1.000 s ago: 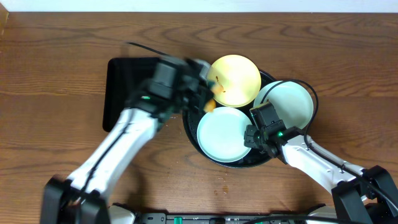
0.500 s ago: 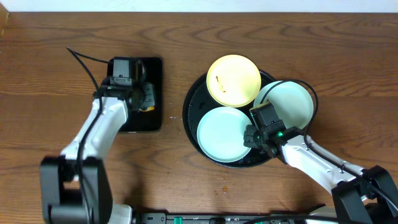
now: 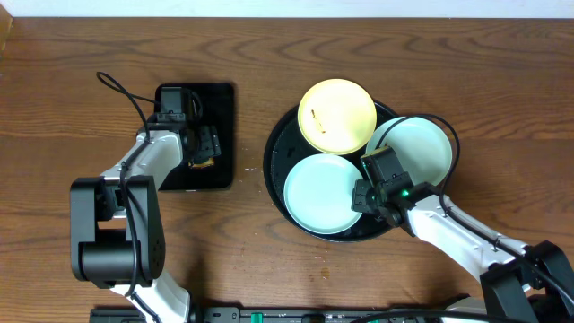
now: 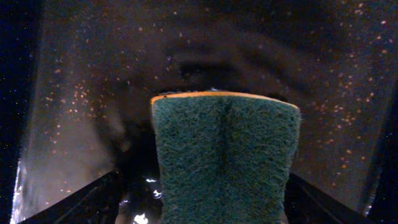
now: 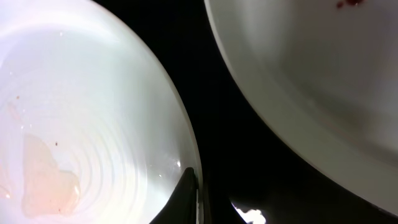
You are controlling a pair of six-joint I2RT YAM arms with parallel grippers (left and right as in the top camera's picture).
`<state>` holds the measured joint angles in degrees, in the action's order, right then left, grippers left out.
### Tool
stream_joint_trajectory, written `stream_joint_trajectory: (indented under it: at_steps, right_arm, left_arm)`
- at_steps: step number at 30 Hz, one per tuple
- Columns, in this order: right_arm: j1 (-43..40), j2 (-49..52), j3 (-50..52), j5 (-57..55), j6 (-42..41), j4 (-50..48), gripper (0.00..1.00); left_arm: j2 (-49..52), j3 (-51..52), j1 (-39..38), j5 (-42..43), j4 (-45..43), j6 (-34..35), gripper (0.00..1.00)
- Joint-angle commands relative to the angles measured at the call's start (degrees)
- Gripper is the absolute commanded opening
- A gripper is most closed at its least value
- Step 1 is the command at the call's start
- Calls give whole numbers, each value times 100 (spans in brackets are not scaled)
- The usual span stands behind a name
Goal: Clean dirty plates on tray and stack at the side
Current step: 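Return the sponge with the left gripper to the black tray, then lift the cleaned plate with the right gripper and place it right of the tray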
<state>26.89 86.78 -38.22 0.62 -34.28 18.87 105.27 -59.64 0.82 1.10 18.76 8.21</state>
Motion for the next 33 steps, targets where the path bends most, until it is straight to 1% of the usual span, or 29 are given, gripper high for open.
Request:
stream_joint_trajectory:
  at_steps: [1,4,9,14,17,22,26,30,33]
  right_arm:
    - [76,-315,-271,-92,468,63,1]
    - [79,-717,-483,-573,863,68,1]
    - [94,-1484,-614,-1875,1663,131,1]
    - [94,-2020,-616,-2382,2983,129,1]
    - [94,-2205,-636,-2754,3373,122,1]
    - [197,-2304,-767,-2924,4387,122,1]
    - [706,-2302,-791,-3515,5191,-96,1]
    - [1519,-2302,-791,-4277,6387,-452,1]
    - [2031,-2273,-791,-4859,6959,-804,1]
  left_arm:
    - [-15,17,13,-72,0,4,84]
    - [-15,17,13,-72,2,4,85]
    - [-15,17,13,-72,0,4,86]
    - [-15,17,13,-72,0,4,87]
    - [-15,17,13,-72,0,4,87]
    - [-15,17,13,-72,0,4,88]
    - [-15,17,13,-72,0,4,88]
    - [-15,17,13,-72,0,4,88]
    - [-15,17,13,-72,0,4,88]
